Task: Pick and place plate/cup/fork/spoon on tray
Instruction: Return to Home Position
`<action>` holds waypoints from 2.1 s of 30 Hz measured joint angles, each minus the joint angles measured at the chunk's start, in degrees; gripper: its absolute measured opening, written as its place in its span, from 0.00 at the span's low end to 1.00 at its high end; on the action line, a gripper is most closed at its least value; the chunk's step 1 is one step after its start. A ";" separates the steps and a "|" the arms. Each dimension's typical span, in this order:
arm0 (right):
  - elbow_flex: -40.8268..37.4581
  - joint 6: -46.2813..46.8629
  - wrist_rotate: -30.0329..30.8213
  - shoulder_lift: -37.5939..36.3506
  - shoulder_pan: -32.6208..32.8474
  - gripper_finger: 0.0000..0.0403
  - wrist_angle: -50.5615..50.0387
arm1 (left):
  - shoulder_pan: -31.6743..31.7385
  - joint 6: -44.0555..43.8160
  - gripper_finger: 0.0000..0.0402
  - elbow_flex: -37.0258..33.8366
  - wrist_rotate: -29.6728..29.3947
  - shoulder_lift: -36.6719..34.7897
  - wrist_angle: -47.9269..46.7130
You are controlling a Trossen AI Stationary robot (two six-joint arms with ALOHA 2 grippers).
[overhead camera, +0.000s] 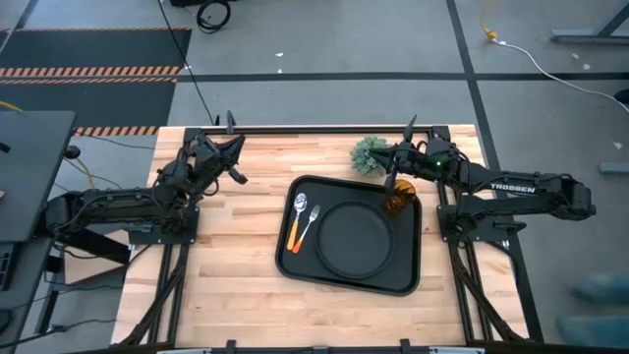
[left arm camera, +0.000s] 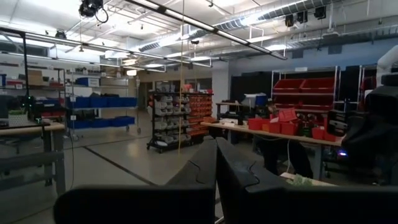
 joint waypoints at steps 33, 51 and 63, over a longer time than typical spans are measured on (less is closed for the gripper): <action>0.04 -4.58 -1.22 -0.08 -0.01 0.07 -2.93 | -0.07 -1.99 0.02 0.00 4.88 0.11 -0.46; 0.07 -5.95 -1.80 -0.66 0.06 0.02 2.34 | -0.04 -0.18 0.02 0.00 8.16 0.11 0.37; 0.07 -6.59 -1.76 -0.66 0.06 0.06 2.58 | 0.00 -0.02 0.02 0.00 8.15 0.11 0.37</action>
